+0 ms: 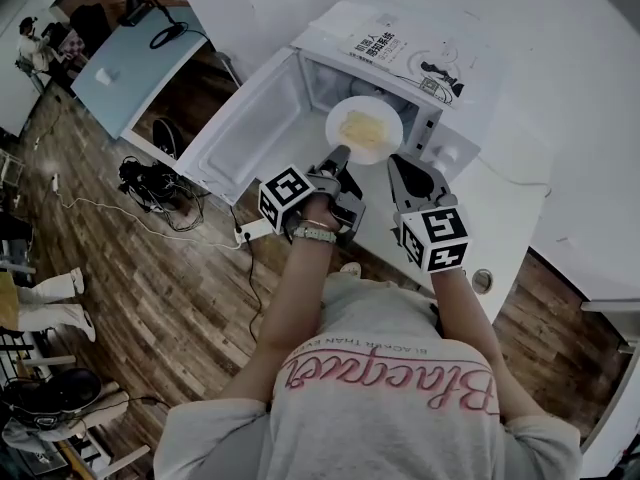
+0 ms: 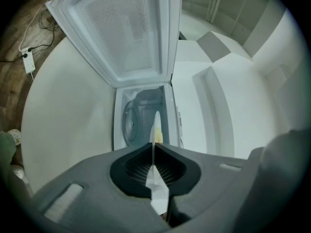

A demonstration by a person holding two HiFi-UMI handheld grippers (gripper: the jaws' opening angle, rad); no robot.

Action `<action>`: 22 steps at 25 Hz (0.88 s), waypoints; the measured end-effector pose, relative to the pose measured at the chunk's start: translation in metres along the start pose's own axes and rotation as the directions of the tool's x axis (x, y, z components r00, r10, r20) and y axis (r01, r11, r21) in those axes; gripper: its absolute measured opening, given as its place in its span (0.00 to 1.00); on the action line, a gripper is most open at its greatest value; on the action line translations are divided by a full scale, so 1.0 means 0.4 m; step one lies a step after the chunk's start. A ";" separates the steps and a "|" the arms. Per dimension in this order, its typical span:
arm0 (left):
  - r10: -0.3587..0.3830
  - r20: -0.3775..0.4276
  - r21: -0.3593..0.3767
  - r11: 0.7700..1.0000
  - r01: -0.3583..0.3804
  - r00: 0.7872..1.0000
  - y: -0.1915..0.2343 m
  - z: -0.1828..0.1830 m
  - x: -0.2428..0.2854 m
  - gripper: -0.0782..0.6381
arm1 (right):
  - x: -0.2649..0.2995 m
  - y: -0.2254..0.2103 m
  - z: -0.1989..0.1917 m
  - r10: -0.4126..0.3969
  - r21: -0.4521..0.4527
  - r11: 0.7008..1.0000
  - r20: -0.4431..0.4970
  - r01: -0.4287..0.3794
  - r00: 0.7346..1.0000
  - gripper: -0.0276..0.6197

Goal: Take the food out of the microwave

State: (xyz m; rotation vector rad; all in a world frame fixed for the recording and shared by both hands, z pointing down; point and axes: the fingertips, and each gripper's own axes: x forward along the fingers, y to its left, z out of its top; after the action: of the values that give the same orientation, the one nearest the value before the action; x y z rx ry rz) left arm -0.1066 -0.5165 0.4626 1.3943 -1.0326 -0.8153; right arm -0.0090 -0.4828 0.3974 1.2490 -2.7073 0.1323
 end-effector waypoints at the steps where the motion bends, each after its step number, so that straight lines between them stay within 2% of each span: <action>1: 0.002 0.001 0.004 1.000 -0.002 1.000 -0.008 -0.003 -0.003 0.13 | -0.004 0.000 0.006 0.001 -0.006 1.000 0.003 -0.001 1.000 0.05; 6: 0.005 0.001 0.006 1.000 -0.005 1.000 -0.048 -0.019 -0.016 0.13 | -0.021 -0.015 0.034 -0.011 -0.018 1.000 0.023 0.012 1.000 0.05; 12: -0.003 0.008 -0.003 1.000 0.003 1.000 -0.084 -0.029 -0.044 0.13 | -0.036 -0.009 0.046 0.013 -0.024 1.000 0.035 -0.012 0.999 0.05; 22: -0.010 0.020 -0.019 1.000 0.010 1.000 -0.097 -0.037 -0.057 0.13 | -0.033 -0.018 0.046 0.013 -0.028 1.000 0.041 -0.012 0.999 0.05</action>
State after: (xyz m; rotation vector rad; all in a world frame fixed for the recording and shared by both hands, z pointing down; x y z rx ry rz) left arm -0.0966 -0.4918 0.4235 1.3787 -1.0317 -0.8463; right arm 0.0030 -0.4800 0.3771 1.2409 -2.7421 0.0718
